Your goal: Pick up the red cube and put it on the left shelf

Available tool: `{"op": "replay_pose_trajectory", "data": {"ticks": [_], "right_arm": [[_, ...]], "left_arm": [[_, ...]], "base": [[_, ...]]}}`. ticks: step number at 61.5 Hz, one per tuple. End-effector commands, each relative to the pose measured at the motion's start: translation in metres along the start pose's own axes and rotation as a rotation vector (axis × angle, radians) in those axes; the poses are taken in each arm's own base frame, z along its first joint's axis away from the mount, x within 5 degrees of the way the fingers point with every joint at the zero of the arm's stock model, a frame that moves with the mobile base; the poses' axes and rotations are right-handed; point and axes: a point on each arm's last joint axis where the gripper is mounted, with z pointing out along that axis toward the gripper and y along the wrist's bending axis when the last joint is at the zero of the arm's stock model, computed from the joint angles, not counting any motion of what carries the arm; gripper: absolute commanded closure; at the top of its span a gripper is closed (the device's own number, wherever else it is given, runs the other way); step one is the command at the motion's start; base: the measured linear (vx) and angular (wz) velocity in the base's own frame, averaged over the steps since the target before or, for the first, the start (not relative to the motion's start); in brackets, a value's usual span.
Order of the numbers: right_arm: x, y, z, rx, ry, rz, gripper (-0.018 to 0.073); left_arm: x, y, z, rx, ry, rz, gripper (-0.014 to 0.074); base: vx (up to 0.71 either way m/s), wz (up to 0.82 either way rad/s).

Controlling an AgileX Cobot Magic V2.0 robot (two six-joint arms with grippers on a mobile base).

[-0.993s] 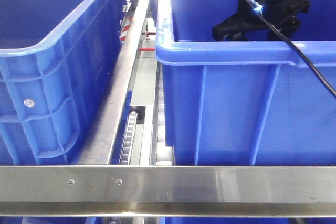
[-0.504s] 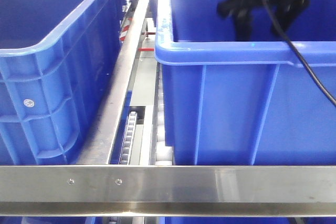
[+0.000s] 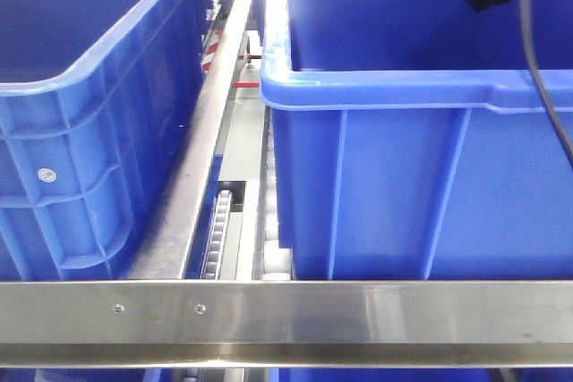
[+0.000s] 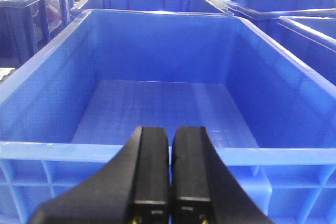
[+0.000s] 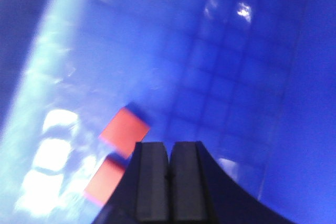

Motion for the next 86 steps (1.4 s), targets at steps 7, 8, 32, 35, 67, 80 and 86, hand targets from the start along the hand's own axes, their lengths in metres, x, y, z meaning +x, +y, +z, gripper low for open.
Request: {"op": "replay_pose_trajectory", "data": {"ticks": [7, 8, 32, 35, 67, 80, 86], "right_arm": [[0.02, -0.008, -0.057, -0.022, -0.3, -0.017, 0.0503], [0.023, -0.008, -0.06, -0.024, -0.311, -0.017, 0.0503], [0.103, -0.013, -0.124, -0.058, -0.597, -0.009, 0.0503], [0.112, -0.014, -0.128, -0.06, -0.621, -0.008, 0.0503], [0.2, -0.011, -0.142, -0.119, -0.799, 0.079, 0.0503], [0.201, -0.011, -0.142, -0.12, -0.802, 0.08, 0.0503], [0.201, -0.011, -0.142, -0.119, -0.803, 0.078, 0.0503]], "left_arm": [[0.0, 0.001, -0.001, -0.008, -0.069, -0.002, 0.0495], [0.0, 0.001, -0.001, -0.008, -0.069, -0.002, 0.0495], [0.0, 0.001, -0.001, -0.008, -0.069, -0.002, 0.0495], [0.0, 0.001, -0.001, -0.008, -0.069, -0.002, 0.0495], [0.0, 0.001, -0.001, -0.008, -0.069, -0.002, 0.0495], [0.0, 0.001, -0.001, -0.008, -0.069, -0.002, 0.0495], [0.0, 0.001, -0.001, -0.008, -0.069, -0.002, 0.0495]], "base": [[0.0, 0.0], [0.0, 0.0], [0.0, 0.0], [0.0, 0.0], [0.0, 0.0], [0.0, 0.0], [0.0, 0.0]]}}
